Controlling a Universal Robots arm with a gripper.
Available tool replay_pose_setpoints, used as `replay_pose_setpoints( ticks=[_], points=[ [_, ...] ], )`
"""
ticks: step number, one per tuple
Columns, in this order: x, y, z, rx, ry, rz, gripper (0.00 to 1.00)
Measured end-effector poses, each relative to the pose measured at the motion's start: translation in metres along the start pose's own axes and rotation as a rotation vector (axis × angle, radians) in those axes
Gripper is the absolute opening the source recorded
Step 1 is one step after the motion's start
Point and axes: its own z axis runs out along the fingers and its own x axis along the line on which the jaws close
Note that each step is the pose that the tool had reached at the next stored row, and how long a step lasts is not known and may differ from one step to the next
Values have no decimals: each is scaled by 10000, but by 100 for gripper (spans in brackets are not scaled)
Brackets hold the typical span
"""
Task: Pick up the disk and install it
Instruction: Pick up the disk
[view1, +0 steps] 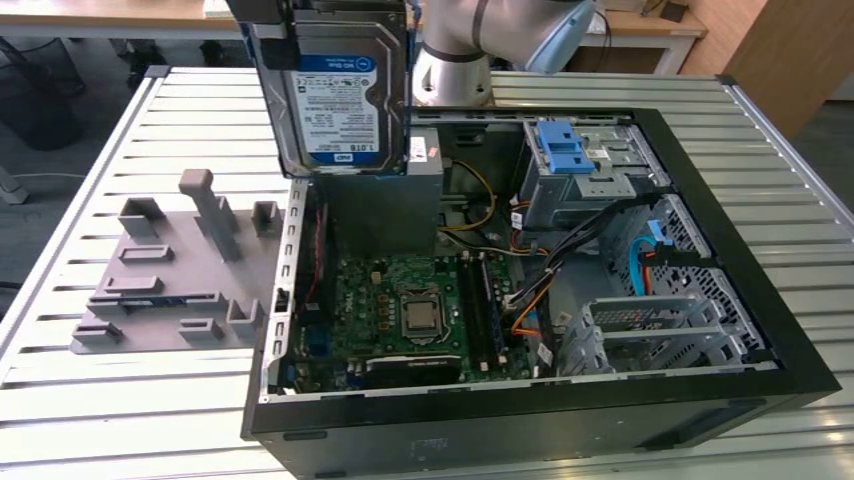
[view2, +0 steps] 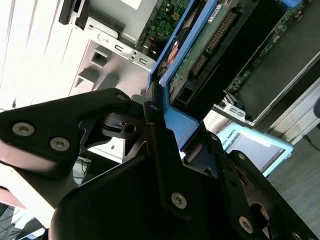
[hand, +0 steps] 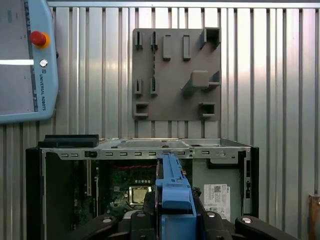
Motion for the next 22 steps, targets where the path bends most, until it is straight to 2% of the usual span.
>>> replay_pose_setpoints(
  ticks=[22],
  points=[
    [139,-497,-3,-36,0,0,36]
  ],
)
